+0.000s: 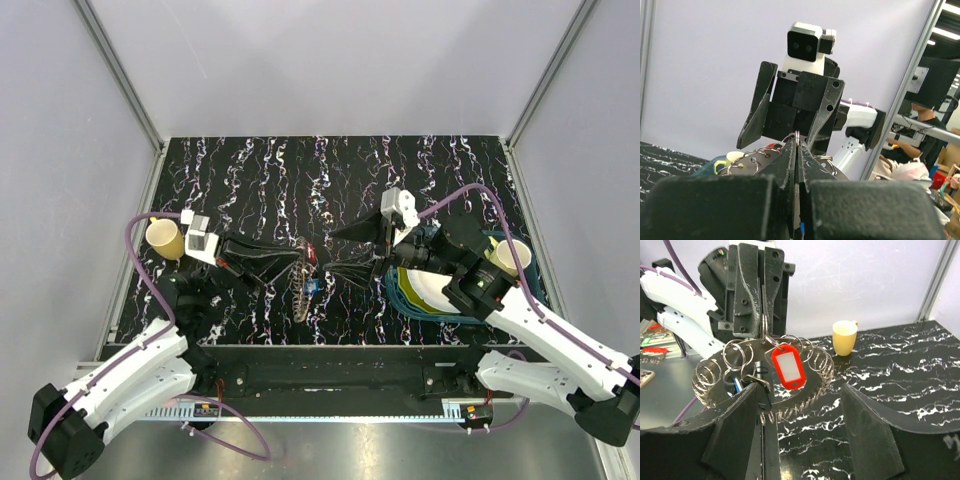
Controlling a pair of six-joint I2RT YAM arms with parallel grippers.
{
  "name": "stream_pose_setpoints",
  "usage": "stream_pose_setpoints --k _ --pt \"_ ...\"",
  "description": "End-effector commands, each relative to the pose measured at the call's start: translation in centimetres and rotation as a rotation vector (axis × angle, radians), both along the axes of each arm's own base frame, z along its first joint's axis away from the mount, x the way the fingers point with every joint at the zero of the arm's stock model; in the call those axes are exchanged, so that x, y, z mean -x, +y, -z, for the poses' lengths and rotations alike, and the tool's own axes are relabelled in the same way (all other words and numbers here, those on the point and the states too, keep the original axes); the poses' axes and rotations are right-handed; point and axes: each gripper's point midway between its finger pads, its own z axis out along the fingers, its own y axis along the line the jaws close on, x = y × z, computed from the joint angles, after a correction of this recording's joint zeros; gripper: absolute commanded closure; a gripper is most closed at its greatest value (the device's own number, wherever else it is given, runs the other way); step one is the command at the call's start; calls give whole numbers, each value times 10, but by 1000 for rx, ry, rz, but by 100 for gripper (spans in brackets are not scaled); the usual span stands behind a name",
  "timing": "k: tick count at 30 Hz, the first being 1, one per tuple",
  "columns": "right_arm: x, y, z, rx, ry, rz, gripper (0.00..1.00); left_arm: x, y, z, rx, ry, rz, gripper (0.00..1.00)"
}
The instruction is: Remove the keys from the keyring
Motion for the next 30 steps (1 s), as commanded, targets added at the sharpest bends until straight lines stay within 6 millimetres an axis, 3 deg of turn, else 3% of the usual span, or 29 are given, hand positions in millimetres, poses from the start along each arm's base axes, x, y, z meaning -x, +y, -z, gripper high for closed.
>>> stream_pose_setpoints --k 1,6,13,30 --pt "6 4 -27 -94 -56 -50 28 10 25 -37 198 -70 -35 100" --pt "1 10 -30 -112 -67 -51 27 10 28 -38 237 -59 -23 100" --pt "8 15 -48 -152 -109 -109 45 10 26 -39 228 -61 -16 100" --pt "11 9 -66 -131 -301 -92 58 9 21 -33 196 -50 -7 100"
